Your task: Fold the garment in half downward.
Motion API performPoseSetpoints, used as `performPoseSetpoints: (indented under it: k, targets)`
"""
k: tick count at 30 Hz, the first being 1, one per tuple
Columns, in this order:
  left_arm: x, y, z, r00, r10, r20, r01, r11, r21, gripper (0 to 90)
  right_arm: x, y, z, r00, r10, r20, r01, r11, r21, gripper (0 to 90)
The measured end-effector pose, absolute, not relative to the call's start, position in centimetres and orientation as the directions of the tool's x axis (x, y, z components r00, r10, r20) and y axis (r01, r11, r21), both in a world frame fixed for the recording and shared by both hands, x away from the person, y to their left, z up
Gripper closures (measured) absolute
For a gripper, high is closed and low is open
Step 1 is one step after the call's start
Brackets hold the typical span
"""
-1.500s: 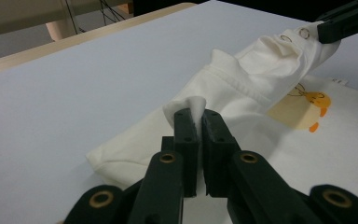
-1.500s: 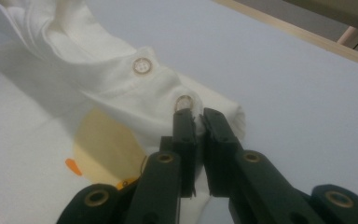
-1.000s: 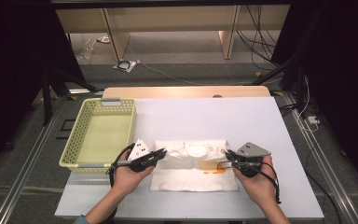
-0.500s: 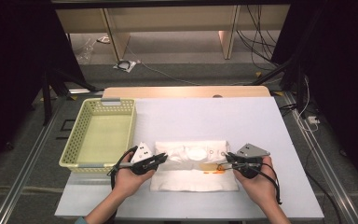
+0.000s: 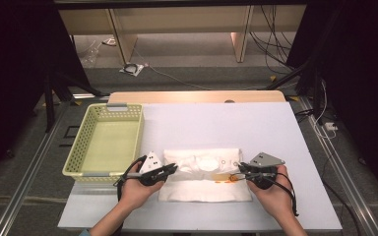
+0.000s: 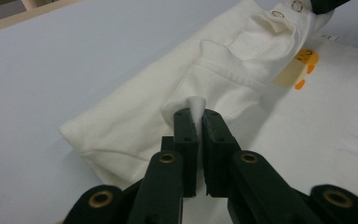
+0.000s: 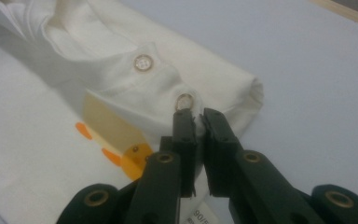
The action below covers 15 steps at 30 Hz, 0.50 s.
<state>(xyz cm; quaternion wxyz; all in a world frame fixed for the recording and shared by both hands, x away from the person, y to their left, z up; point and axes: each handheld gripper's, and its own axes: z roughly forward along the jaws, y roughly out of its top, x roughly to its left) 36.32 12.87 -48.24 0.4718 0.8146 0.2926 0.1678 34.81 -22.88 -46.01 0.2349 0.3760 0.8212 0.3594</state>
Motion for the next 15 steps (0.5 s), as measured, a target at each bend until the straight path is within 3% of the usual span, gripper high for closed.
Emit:
performPoseSetpoints:
  k: [15]
  targets:
    - [36.17, 12.91, -49.05, 0.783, 0.622, -0.002, 0.348, -0.436, 0.829, 83.3, 34.63, -22.80, -47.03, -0.646, 0.758, -0.095, 0.493, 0.509, 0.706, 83.7]
